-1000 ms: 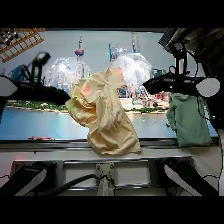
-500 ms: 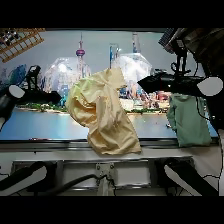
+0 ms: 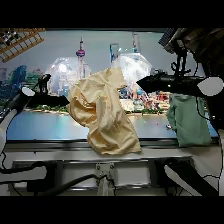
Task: Fold the clothes and pants, and hang the long-sleeved shirts on hangers.
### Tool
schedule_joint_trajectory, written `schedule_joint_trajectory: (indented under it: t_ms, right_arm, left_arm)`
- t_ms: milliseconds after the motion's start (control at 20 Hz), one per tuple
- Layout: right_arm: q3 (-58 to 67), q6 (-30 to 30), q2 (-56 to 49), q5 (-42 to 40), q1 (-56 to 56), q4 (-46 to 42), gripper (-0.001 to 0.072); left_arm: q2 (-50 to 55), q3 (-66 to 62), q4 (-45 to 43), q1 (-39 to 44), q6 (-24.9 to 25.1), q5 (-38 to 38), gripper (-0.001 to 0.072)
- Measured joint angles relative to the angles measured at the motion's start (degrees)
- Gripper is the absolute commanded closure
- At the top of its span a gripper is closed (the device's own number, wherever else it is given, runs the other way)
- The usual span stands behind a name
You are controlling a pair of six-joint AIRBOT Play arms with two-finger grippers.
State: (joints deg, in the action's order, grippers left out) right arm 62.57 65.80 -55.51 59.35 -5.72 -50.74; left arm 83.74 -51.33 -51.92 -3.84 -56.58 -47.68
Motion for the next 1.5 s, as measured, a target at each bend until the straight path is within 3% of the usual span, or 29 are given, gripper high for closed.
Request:
schedule_joint_trajectory:
  t_ms: [150,200,450,600,800,1150,1500]
  right_arm:
    - [0.0,0.8,0.0,0.3,0.0,0.3,0.0185]
    - [0.0,1.4,0.0,0.7,0.0,0.5,0.0185]
    - [-3.1,9.0,0.1,6.5,0.0,-7.0,0.0185]
    - [-12.4,14.6,1.6,11.3,0.0,-11.1,0.0185]
    - [-26.3,18.3,4.4,12.8,0.0,-10.2,0.0185]
    - [-39.6,19.1,5.7,11.4,0.0,-5.4,0.0187]
    - [-44.3,17.3,5.8,7.0,0.0,2.0,0.0192]
  left_arm:
    - [1.0,0.0,0.7,2.3,0.2,0.0,0.0664]
    - [1.0,0.0,1.3,3.1,0.3,-0.1,0.07]
    - [-4.9,0.0,4.4,2.1,0.9,-2.2,0.0701]
    - [-13.0,-0.1,5.2,-1.6,1.3,-4.4,0.0701]
    - [-22.3,-0.1,5.2,-4.7,1.5,-6.0,0.0701]
    - [-28.4,0.0,4.4,-5.8,1.5,-7.1,0.0701]
    - [-29.0,0.0,4.4,-5.9,1.5,-7.2,0.0701]
